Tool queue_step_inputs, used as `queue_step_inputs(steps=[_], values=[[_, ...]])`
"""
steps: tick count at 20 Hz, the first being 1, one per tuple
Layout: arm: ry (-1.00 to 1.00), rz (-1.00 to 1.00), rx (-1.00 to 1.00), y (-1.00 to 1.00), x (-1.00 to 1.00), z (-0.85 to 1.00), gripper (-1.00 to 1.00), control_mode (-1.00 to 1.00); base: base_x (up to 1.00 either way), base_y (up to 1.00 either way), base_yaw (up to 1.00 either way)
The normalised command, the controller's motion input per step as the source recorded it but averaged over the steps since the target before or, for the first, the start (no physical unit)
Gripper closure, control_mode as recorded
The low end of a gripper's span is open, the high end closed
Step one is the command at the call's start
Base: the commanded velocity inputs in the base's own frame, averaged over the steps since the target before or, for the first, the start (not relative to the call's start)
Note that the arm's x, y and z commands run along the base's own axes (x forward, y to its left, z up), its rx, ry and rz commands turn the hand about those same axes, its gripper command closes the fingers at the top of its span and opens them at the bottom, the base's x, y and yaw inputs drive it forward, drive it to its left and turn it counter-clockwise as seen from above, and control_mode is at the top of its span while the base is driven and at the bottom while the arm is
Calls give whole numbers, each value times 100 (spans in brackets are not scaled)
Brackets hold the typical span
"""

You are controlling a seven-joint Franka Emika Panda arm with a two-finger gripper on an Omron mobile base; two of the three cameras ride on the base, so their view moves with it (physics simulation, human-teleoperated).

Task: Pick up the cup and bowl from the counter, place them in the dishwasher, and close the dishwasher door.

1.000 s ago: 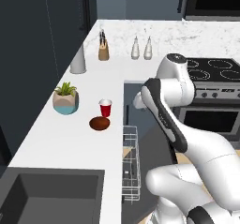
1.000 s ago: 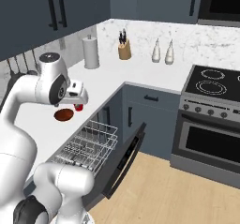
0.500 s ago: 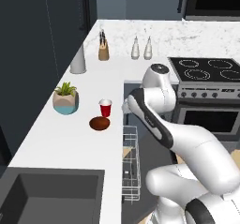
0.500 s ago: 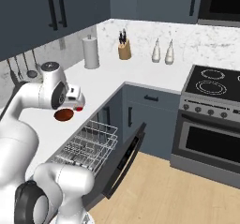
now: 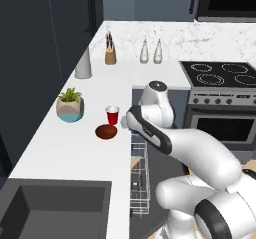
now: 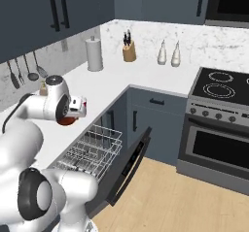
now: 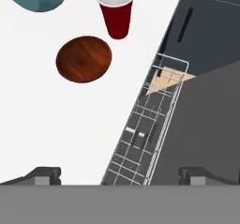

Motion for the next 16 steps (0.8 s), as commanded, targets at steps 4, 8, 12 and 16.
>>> queue_step_inputs(steps=[4,8,12,16], values=[[0,0,5,33,40,-43,-100,-100,0,0,0],[1,0,0,32,46,-31,-100,-100,0,0,0],[3,0,0,23,51,-24,-100,-100,0,0,0],[0,0,0,13,47,-20,-100,-100,0,0,0]])
